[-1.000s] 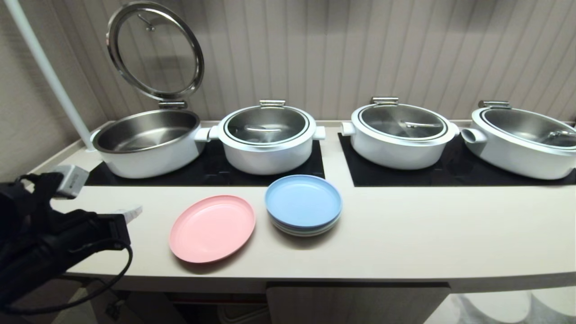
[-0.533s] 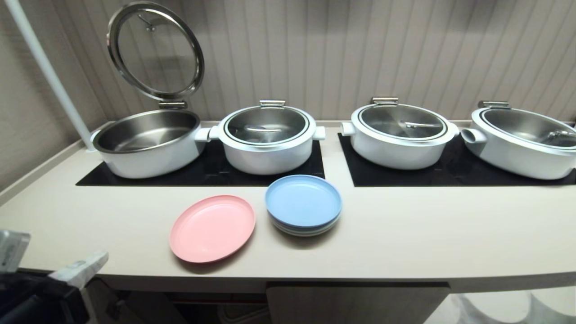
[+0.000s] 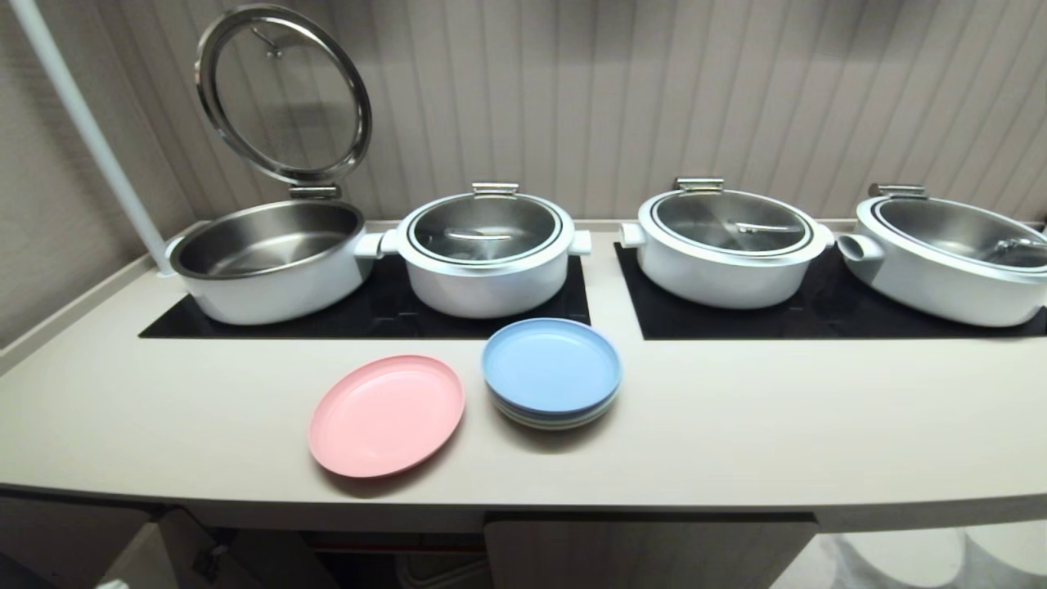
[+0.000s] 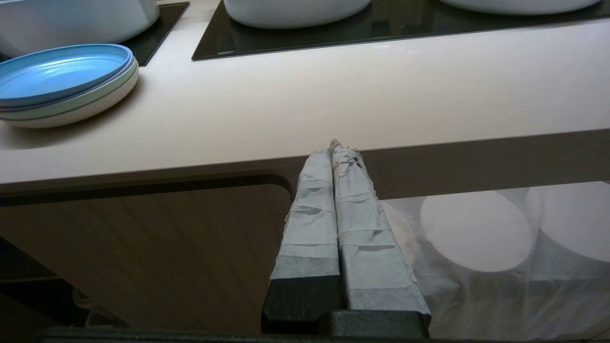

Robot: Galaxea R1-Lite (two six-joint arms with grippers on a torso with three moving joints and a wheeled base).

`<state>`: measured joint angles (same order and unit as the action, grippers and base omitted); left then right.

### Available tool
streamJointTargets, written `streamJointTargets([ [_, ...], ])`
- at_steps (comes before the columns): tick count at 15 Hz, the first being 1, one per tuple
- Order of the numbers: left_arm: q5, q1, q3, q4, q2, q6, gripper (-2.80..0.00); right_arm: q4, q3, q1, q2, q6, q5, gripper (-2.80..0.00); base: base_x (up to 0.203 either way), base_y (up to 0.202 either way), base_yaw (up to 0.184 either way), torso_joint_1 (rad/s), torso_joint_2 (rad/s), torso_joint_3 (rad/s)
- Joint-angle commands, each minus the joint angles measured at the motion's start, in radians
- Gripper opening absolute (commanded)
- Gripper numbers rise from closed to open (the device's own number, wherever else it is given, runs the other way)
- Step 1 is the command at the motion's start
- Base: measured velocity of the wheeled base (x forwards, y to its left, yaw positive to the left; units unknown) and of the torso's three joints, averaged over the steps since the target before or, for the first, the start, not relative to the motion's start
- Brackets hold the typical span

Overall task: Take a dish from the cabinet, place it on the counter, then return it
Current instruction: Pick up the plate from the table

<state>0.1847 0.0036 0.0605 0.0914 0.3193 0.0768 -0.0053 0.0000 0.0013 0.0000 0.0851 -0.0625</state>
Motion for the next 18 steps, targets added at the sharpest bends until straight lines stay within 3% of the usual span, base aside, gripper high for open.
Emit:
streamJointTargets([
  [1, 0.002, -0.005, 0.015, -0.163, -0.257, -0.001, -2.80, -0.001, 0.000, 0.000, 0.000, 0.001, 0.000, -2.80, 0.000, 0.000, 0.000, 0.000, 0.00, 0.000],
  [3, -0.014, -0.007, 0.024, -0.234, -0.319, -0.005, -2.80, 0.000, 0.000, 0.000, 0.000, 0.001, 0.000, -2.80, 0.000, 0.000, 0.000, 0.000, 0.00, 0.000],
  [6, -0.078, -0.007, 0.024, -0.234, -0.319, -0.051, -2.80, -0.001, 0.000, 0.000, 0.000, 0.001, 0.000, -2.80, 0.000, 0.000, 0.000, 0.000, 0.00, 0.000],
  [9, -0.089, -0.007, 0.024, -0.234, -0.319, -0.057, -2.80, 0.001, 0.000, 0.000, 0.000, 0.001, 0.000, -2.80, 0.000, 0.000, 0.000, 0.000, 0.00, 0.000],
  [12, -0.081, -0.006, 0.024, -0.234, -0.318, -0.022, -2.80, -0.001, 0.000, 0.000, 0.000, 0.001, 0.000, -2.80, 0.000, 0.000, 0.000, 0.000, 0.00, 0.000],
  [15, -0.083, -0.007, 0.022, -0.234, -0.319, -0.032, -2.80, 0.001, 0.000, 0.000, 0.000, 0.001, 0.000, -2.80, 0.000, 0.000, 0.000, 0.000, 0.00, 0.000],
  [18, -0.072, -0.007, 0.019, -0.228, -0.319, 0.020, -2.80, -0.001, 0.000, 0.000, 0.000, 0.001, 0.000, -2.80, 0.000, 0.000, 0.000, 0.000, 0.00, 0.000],
])
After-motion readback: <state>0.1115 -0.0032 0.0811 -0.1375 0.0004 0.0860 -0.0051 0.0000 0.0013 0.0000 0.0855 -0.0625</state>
